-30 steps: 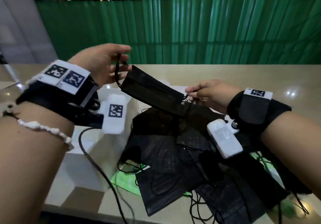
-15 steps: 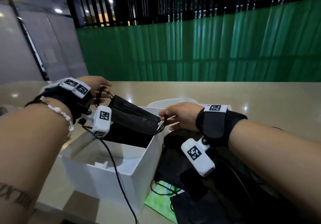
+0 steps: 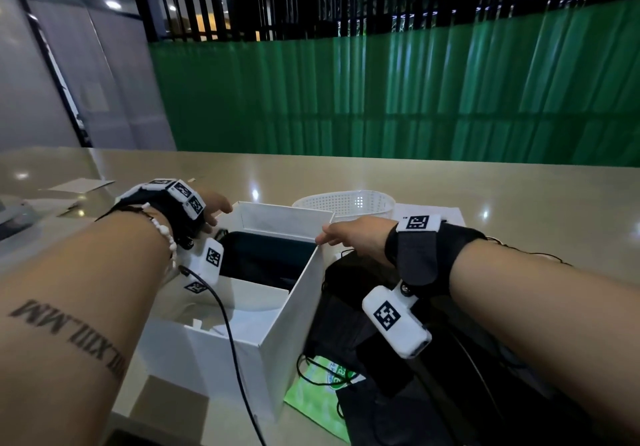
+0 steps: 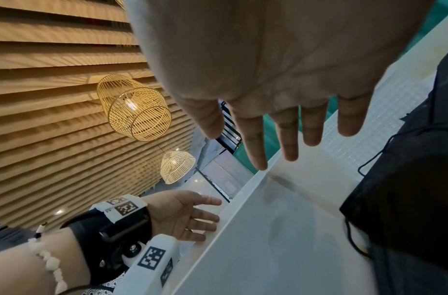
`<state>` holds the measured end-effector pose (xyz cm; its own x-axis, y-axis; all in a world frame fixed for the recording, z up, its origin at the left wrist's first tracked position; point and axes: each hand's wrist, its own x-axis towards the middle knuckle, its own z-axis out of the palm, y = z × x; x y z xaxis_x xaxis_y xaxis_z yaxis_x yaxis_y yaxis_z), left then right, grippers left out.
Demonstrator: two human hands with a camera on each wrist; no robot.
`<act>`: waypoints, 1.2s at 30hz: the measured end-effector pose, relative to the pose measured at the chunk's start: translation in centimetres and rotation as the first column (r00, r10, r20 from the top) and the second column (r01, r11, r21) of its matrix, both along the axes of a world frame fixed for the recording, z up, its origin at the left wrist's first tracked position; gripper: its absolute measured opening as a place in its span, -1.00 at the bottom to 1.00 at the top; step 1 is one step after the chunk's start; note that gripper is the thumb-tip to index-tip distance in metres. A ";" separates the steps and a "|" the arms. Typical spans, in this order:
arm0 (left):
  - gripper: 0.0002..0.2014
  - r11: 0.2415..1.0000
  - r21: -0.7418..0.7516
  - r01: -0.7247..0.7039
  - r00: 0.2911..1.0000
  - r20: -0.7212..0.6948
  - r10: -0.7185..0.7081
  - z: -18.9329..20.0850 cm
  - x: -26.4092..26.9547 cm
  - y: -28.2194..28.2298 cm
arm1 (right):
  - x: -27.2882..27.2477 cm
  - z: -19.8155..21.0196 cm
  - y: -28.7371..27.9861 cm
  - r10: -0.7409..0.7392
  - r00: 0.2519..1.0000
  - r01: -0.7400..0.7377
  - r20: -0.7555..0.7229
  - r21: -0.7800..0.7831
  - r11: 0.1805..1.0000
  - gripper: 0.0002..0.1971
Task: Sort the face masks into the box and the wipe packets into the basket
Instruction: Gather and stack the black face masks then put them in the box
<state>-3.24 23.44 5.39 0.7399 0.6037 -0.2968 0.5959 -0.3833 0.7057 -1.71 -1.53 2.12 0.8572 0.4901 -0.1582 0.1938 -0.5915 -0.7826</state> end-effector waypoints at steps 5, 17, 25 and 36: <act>-0.59 0.993 0.071 0.094 0.995 0.012 -0.095 0.2 -0.2 -0.9 | 0.2 -0.1 -2.2 0.000 0.999 0.002 0.041 -0.042 0.999 -0.65; -0.79 0.853 0.112 0.510 0.832 0.188 -0.522 6.7 0.8 -13.2 | 2.3 1.1 -14.3 -0.213 0.976 0.207 0.054 0.089 0.974 -0.89; -0.80 0.718 0.042 0.694 0.710 0.124 -0.693 3.2 0.5 -21.8 | 1.6 -1.0 -22.8 -0.452 0.889 0.458 -0.073 0.125 0.880 -0.86; -0.59 0.846 0.103 0.522 0.853 -0.074 -0.517 -5.1 1.1 -21.7 | 0.5 -6.1 -25.0 -0.526 0.783 0.560 -0.333 0.009 0.828 -0.82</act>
